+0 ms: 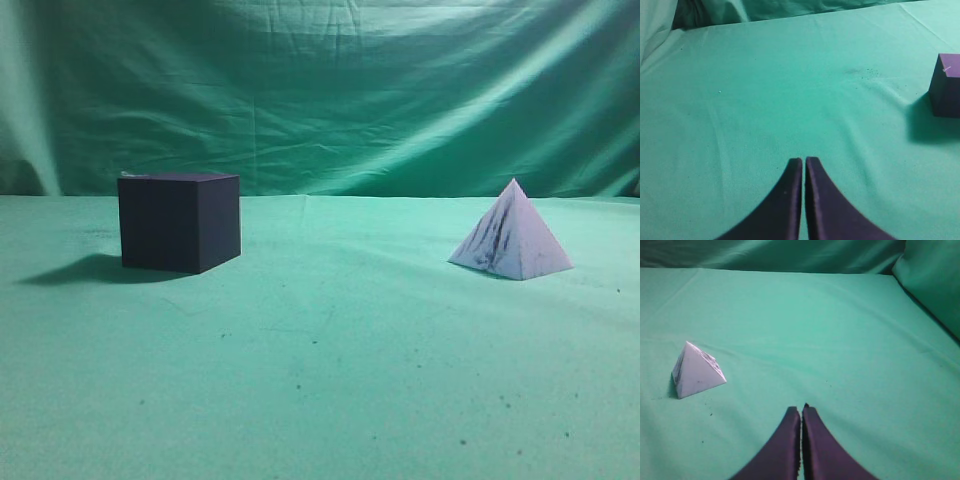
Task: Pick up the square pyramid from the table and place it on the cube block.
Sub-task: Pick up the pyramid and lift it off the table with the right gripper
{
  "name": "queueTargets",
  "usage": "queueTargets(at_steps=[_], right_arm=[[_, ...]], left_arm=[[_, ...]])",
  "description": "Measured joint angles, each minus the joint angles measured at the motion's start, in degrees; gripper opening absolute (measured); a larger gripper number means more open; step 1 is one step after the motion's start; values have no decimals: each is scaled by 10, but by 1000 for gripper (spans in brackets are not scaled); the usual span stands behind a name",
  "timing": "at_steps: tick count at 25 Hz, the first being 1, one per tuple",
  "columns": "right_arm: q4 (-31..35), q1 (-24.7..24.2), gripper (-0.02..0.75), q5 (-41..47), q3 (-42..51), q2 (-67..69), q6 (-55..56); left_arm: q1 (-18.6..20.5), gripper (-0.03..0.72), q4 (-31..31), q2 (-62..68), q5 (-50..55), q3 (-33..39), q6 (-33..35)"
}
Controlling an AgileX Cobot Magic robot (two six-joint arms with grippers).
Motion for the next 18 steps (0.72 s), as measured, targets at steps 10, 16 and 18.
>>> queueTargets(at_steps=[10, 16, 18], right_arm=[[0, 0, 0, 1, 0, 0, 0], [0, 0, 0, 1, 0, 0, 0], [0, 0, 0, -2, 0, 0, 0]], left_arm=[[0, 0, 0, 0, 0, 0, 0], [0, 0, 0, 0, 0, 0, 0], [0, 0, 0, 0, 0, 0, 0]])
